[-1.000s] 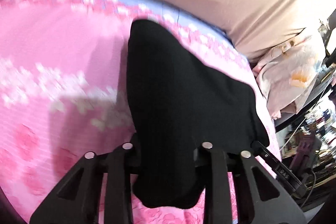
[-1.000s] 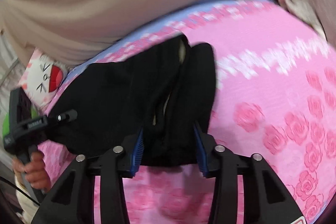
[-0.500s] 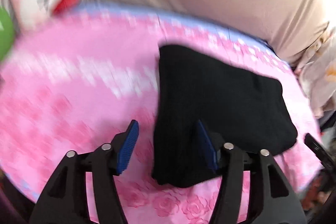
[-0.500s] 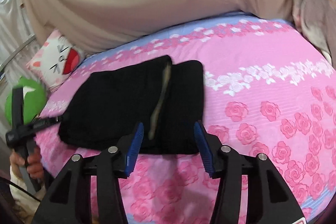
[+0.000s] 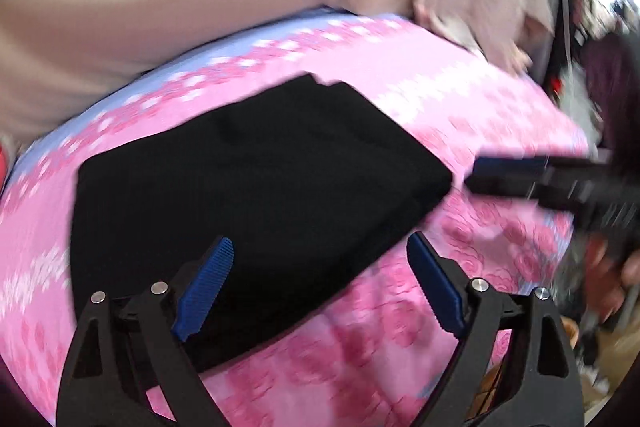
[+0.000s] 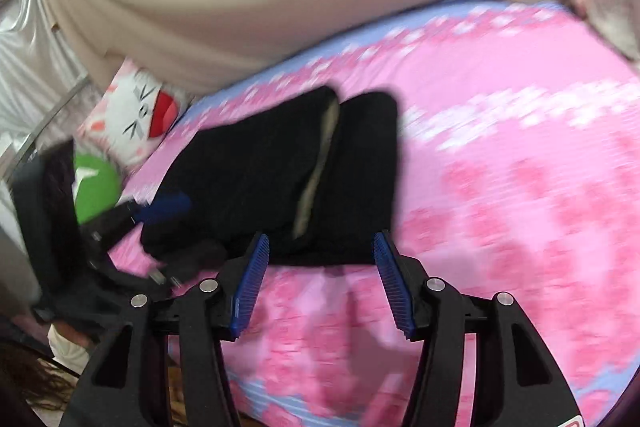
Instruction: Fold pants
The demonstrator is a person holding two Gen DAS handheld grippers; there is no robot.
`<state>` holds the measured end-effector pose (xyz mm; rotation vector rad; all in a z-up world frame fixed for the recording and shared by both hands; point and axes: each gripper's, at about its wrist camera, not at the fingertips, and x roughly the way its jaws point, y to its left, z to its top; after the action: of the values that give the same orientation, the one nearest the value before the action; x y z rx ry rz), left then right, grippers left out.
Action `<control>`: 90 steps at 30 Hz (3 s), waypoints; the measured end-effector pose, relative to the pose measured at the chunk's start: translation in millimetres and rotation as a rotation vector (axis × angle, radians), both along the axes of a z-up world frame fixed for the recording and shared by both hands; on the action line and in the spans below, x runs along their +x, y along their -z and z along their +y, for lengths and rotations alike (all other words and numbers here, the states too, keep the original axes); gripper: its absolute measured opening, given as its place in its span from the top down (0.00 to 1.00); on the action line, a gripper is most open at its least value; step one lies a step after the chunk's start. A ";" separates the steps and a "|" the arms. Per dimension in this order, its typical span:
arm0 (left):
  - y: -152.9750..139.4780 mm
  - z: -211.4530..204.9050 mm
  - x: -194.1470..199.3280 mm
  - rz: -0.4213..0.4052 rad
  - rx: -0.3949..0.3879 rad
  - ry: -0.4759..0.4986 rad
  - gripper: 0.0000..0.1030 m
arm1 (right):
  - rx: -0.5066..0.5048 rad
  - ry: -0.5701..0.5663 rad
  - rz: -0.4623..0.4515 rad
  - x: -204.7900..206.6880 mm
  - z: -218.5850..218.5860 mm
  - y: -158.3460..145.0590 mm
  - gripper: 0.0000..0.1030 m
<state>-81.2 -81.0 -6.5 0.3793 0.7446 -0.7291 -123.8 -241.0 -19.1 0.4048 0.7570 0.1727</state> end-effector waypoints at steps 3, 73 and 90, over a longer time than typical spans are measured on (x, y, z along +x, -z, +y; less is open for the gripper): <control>16.1 -23.2 -3.2 -0.023 0.066 0.059 0.16 | -0.014 0.039 -0.018 -9.5 -14.8 -6.3 0.47; -48.8 21.1 38.1 0.196 -0.219 -0.138 0.59 | -0.044 -0.039 0.000 36.2 -46.5 -1.2 0.42; -97.4 172.0 27.0 -0.009 -0.345 -0.561 0.17 | 0.038 -0.250 0.060 81.4 44.3 36.4 0.59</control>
<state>-54.2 91.0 90.9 -0.1425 0.6583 -0.3124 -42.4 -196.7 -55.4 0.3522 0.8635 0.4112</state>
